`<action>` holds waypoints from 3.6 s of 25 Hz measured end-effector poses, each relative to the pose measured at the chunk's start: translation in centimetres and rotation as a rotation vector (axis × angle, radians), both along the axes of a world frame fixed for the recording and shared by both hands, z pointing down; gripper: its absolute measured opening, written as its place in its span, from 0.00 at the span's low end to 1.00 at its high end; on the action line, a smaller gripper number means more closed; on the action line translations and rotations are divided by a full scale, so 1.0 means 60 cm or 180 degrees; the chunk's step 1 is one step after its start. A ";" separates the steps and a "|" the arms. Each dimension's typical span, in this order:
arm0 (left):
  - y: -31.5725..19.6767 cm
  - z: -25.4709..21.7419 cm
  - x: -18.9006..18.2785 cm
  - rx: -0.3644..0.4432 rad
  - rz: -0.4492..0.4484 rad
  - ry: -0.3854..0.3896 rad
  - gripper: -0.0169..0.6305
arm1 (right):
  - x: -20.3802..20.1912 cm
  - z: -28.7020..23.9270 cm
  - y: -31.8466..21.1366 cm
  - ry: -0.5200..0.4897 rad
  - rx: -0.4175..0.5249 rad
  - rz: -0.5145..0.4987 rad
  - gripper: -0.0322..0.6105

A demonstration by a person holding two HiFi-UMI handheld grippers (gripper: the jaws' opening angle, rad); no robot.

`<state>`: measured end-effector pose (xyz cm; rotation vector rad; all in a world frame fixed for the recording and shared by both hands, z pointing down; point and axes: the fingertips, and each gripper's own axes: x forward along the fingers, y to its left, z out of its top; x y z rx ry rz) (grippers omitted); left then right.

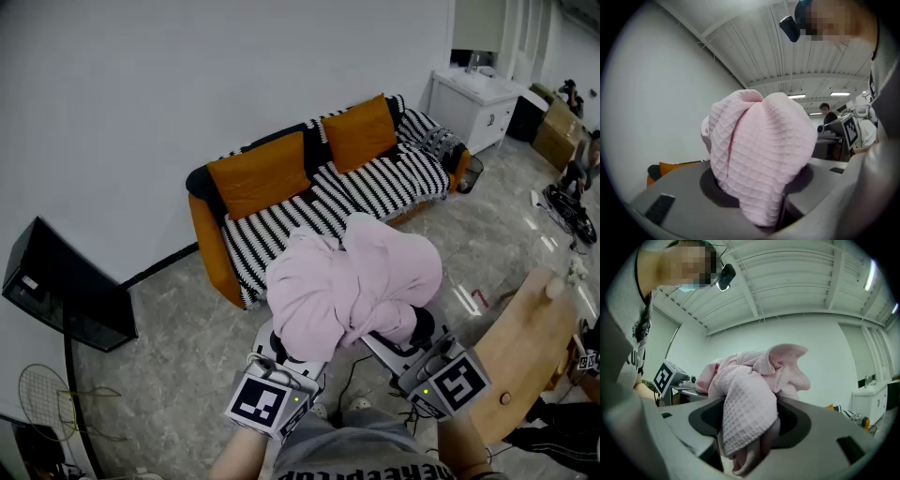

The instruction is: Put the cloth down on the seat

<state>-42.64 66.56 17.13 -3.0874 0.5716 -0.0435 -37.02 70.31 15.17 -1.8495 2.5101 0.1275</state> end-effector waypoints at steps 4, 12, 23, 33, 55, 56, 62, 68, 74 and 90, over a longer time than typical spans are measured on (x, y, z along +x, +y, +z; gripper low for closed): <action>-0.006 0.003 -0.007 -0.0047 0.0021 -0.0005 0.39 | -0.007 0.001 -0.006 0.0013 -0.0022 0.0011 0.50; -0.008 0.008 -0.014 -0.0043 0.0001 -0.0042 0.39 | -0.014 0.008 -0.007 0.0013 -0.0056 0.0025 0.50; 0.005 0.015 0.018 -0.0050 0.0023 -0.0045 0.40 | 0.021 0.016 0.009 0.0136 -0.0129 -0.0058 0.50; -0.008 0.044 0.051 -0.0115 -0.0066 -0.0155 0.40 | 0.056 0.049 -0.005 0.0006 -0.0244 -0.0077 0.50; -0.326 0.035 0.066 -0.0052 0.0224 -0.0199 0.40 | 0.065 0.041 -0.315 -0.0014 -0.0204 0.0228 0.50; -0.337 0.036 0.064 -0.0042 0.0237 -0.0196 0.40 | 0.063 0.042 -0.325 -0.0017 -0.0211 0.0243 0.50; -0.358 0.051 0.068 -0.0064 0.0311 -0.0144 0.40 | 0.065 0.056 -0.341 0.0006 -0.0278 0.0350 0.50; -0.490 0.061 0.083 -0.0198 0.0402 -0.0086 0.41 | 0.077 0.060 -0.472 0.0047 -0.0423 0.0453 0.50; -0.529 0.057 0.114 -0.0196 0.0351 -0.0129 0.41 | 0.109 0.062 -0.511 0.0018 -0.0432 0.0416 0.50; -0.595 0.052 0.349 -0.0236 0.0203 -0.0233 0.41 | 0.349 0.055 -0.584 0.0006 -0.0405 0.0247 0.50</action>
